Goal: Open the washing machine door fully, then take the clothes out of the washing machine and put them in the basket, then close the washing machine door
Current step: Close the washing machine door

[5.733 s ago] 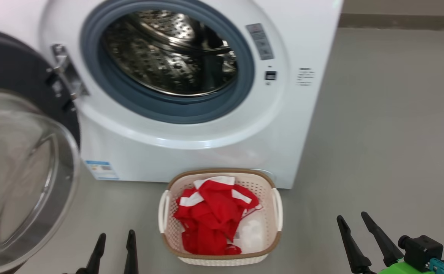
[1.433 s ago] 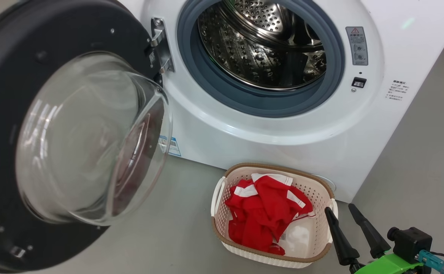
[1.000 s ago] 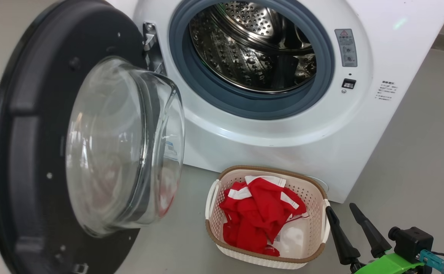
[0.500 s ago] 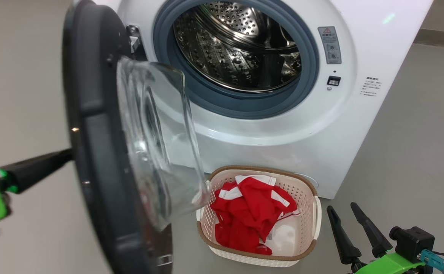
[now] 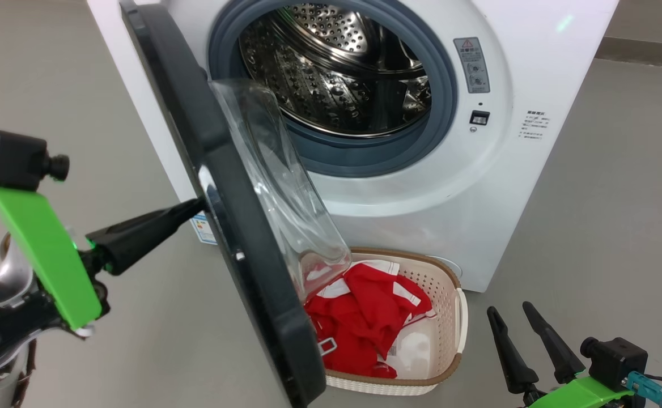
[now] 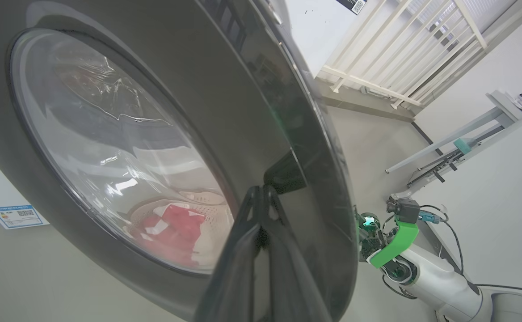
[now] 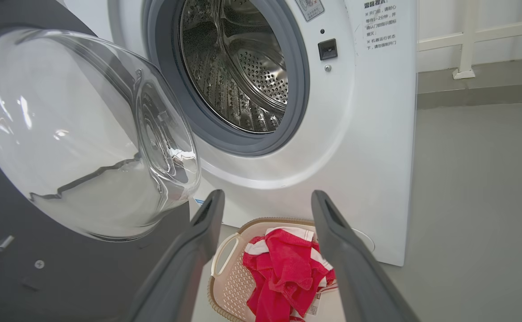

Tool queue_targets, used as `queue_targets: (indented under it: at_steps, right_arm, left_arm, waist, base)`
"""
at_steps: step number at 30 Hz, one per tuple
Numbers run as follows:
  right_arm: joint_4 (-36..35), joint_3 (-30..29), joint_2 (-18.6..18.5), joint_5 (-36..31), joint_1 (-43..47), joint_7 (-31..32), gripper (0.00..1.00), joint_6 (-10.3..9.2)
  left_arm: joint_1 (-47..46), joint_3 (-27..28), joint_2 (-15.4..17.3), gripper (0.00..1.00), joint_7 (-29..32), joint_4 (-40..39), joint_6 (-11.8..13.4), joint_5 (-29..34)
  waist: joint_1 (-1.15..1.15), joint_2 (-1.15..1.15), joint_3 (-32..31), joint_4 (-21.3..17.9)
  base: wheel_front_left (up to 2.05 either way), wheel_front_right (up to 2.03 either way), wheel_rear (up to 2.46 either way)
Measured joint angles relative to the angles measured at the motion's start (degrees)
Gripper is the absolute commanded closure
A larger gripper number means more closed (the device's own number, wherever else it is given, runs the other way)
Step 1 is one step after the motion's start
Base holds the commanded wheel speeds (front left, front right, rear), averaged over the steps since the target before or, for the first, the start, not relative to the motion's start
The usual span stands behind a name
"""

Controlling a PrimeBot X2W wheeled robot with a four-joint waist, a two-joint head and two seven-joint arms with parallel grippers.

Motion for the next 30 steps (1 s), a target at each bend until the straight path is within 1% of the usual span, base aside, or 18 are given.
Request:
queue_targets:
  at_steps: [9, 15, 16, 18, 20, 22, 24, 26, 27, 28, 29, 30]
  right_arm:
    - [-0.05, -0.09, 0.00, 0.00, 0.00, 0.00, 0.00, -0.01]
    - [-0.08, -0.16, 0.04, 0.00, 0.01, 0.00, 0.00, 0.00]
    - [-0.08, -0.19, 0.04, 0.00, 0.01, 0.00, 0.00, 0.00]
    - [-0.09, -0.19, 0.09, 0.00, 0.03, 0.00, 0.00, -0.01]
    - [-0.09, -0.19, 0.15, 0.00, 0.05, 0.00, 0.00, -0.01]
    - [-0.10, -0.18, 0.21, 0.00, 0.11, 0.00, 0.00, 0.00]
    - [-0.11, -0.19, 0.26, 0.00, 0.28, 0.00, 0.00, 0.00]
    - [-0.14, -0.25, 0.27, 0.00, 0.94, 0.00, 0.00, -0.01]
    - [-0.09, -0.27, 0.30, 0.00, 1.31, 0.00, 0.00, -0.01]
    - [-0.07, -0.29, 0.32, 0.00, 1.41, 0.00, 0.00, -0.01]
    - [-0.10, -0.31, 0.33, 0.00, 1.40, 0.00, 0.00, 0.00]
    - [-0.10, -0.31, 0.35, 0.00, 1.40, 0.00, 0.00, 0.00]
  left_arm:
    - [-0.96, -5.05, 0.90, 1.00, -8.13, 2.38, 0.00, 0.02]
    - [-0.93, -6.98, 2.42, 1.00, -11.51, 3.34, 0.00, -0.97]
    - [-0.87, -7.27, 2.76, 0.96, -12.24, 3.44, 0.00, -1.10]
    - [-0.61, -7.49, 3.01, 0.83, -14.17, 3.91, 0.00, -1.26]
    - [0.80, -7.57, 3.11, 0.75, -16.16, 4.52, -0.02, -1.45]
    - [3.01, -7.77, 3.14, 0.62, -18.23, 5.43, -0.02, -1.48]
    - [5.26, -7.94, 3.20, 0.56, -20.29, 6.24, -0.02, -1.79]
    - [7.25, -8.10, 3.22, 0.46, -22.50, 7.15, -0.02, -1.96]
    - [8.18, -8.13, 3.21, 0.39, -23.56, 7.66, -0.02, -1.96]
    - [9.10, -8.16, 3.15, 0.27, -24.69, 8.17, -0.02, -2.00]
    - [10.07, -8.20, 3.09, 0.10, -25.81, 8.76, -0.02, -2.03]
    - [11.03, -8.16, 3.01, 0.00, -26.89, 9.44, -0.02, -2.04]
  waist:
    - [0.00, 0.00, 0.16, -1.01]
    - [0.00, 0.00, -0.10, -1.10]
    - [0.00, 0.00, -0.21, -1.11]
    - [0.00, 0.00, -0.39, -1.09]
    - [0.00, 0.00, -0.55, -1.03]
    - [0.00, 0.00, -0.74, -0.96]
    - [0.00, 0.00, -0.96, -0.85]
    - [0.00, 0.00, -1.17, -0.68]
    - [0.00, 0.00, -1.29, -0.59]
    - [0.00, 0.00, -1.42, -0.50]
    - [0.00, 0.00, -1.58, -0.41]
    - [0.00, 0.00, -1.75, -0.33]
  base:
    - [0.00, 0.00, 0.00]
    - [0.00, 0.00, 0.00]
    - [0.00, 0.00, 0.00]
    - [0.00, 0.00, 0.00]
    - [0.00, 0.00, 0.00]
    - [0.00, 0.00, 0.00]
    - [0.00, 0.00, 0.00]
    - [0.00, 0.00, 0.00]
    - [0.00, 0.00, 0.00]
    - [0.00, 0.00, 0.00]
    - [0.00, 0.00, 0.00]
    - [0.00, 0.00, 0.00]
